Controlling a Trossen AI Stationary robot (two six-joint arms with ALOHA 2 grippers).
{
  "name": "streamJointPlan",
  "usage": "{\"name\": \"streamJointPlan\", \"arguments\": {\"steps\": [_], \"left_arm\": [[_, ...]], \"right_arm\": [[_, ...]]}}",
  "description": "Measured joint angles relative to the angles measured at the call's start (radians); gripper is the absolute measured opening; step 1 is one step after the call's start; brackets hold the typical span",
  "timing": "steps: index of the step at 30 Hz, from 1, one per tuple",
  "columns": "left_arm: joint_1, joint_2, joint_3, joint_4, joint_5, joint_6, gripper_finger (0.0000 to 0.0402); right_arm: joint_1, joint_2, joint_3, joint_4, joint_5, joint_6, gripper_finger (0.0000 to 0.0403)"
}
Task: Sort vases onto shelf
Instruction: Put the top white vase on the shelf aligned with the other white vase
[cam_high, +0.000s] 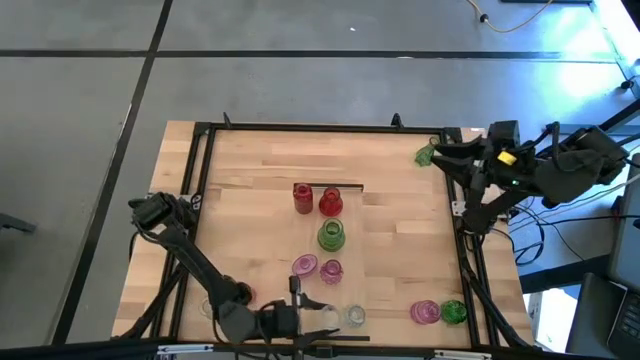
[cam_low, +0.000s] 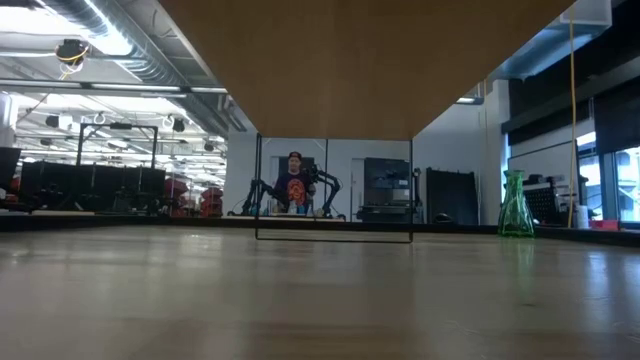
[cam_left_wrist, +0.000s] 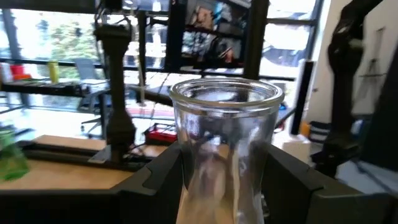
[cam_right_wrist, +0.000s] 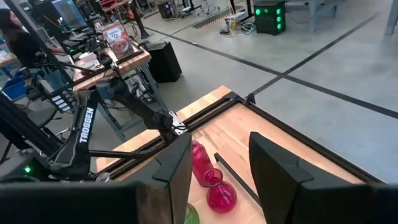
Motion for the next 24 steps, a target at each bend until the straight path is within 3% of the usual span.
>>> {"name": "streamJointPlan", "arguments": {"steps": [7,24], "left_arm": [[-0.024,0.008,0.001,-0.028,-0.11,0.004,0.0169],[-0.027,0.007,0.001,-0.199,-0.093,-0.137,0.0169]], "right_arm": [[-0.001,-0.002,0.0,-0.014,-0.011,0.0,0.0147],[-0.003,0.001,-0.026,-0.014,-0.02,0.008,0.0147]]}}
